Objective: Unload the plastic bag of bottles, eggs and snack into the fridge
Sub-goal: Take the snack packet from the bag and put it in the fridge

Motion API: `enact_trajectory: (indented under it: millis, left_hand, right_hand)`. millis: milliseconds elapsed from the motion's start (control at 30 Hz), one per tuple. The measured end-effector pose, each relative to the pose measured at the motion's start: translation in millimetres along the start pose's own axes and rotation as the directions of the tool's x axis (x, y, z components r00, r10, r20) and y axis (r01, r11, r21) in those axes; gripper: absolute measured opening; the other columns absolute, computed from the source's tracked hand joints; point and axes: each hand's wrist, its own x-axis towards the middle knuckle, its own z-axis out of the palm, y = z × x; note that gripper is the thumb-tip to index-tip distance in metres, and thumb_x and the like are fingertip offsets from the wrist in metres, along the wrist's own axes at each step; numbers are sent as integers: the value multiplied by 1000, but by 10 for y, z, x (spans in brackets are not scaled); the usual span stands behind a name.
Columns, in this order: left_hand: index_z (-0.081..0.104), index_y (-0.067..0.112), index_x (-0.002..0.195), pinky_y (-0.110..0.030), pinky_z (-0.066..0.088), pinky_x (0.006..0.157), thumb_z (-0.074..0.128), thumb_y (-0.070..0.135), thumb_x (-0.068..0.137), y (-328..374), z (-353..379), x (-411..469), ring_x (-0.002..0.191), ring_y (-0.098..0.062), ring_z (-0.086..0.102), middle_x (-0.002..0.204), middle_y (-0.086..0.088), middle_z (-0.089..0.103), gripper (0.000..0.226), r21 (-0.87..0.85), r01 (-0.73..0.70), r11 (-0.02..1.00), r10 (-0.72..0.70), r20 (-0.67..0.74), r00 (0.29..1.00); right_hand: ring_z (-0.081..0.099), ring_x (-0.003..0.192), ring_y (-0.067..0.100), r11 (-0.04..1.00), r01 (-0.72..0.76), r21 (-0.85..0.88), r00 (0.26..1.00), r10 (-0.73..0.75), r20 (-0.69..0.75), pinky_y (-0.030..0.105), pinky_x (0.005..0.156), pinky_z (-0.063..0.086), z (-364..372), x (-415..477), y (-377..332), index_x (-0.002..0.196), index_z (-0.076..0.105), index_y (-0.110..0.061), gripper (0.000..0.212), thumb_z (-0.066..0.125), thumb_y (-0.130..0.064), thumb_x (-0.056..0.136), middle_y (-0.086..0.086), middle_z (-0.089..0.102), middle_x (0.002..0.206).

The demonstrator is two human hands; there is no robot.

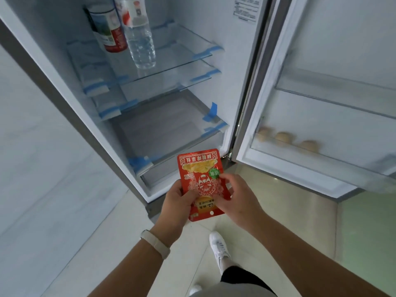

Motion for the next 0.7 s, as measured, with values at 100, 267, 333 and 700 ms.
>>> enact_trajectory:
  millis: [100, 267, 333, 700]
  left_hand:
    - [59, 24, 119, -44, 62, 81, 60, 22, 99, 108, -21, 290, 86, -21, 77, 107, 0, 75, 20, -14, 27, 1000, -28, -70, 997]
    - [60, 24, 113, -46, 62, 83, 59, 24, 99, 342, 39, 754, 83, -20, 77, 103, 1, 76, 14, -29, 75, 997, -79, -207, 975]
    - [60, 25, 113, -46, 62, 83, 59, 27, 99, 423, 69, 921, 84, -20, 77, 103, 1, 76, 15, -13, 81, 997, -82, -260, 962]
    - [48, 35, 118, -23, 60, 69, 55, 29, 101, 599, 17, 1489, 88, -11, 72, 107, 7, 67, 20, 94, 38, 995, 11, -474, 880]
  right_hand:
    - [59, 97, 7, 999, 25, 23, 997, -27, 74, 14, 68, 52, 39, 436, 9, 134, 43, -26, 54, 70, -33, 88, -11, 48, 116]
    - [56, 102, 6, 994, 100, 35, 976, -105, 190, 13, 70, 52, 36, 1136, 9, 136, 42, -23, 57, 69, -37, 89, -9, 48, 121]
    - [59, 104, 9, 991, 132, 39, 966, -137, 218, 20, 76, 57, 21, 1407, -1, 136, 42, -23, 58, 70, -38, 88, -7, 50, 122]
    - [61, 98, 10, 953, 298, 57, 887, -299, 351, 26, 86, 56, 254, 2317, -42, 130, 49, -19, 53, 72, -37, 86, -9, 49, 109]
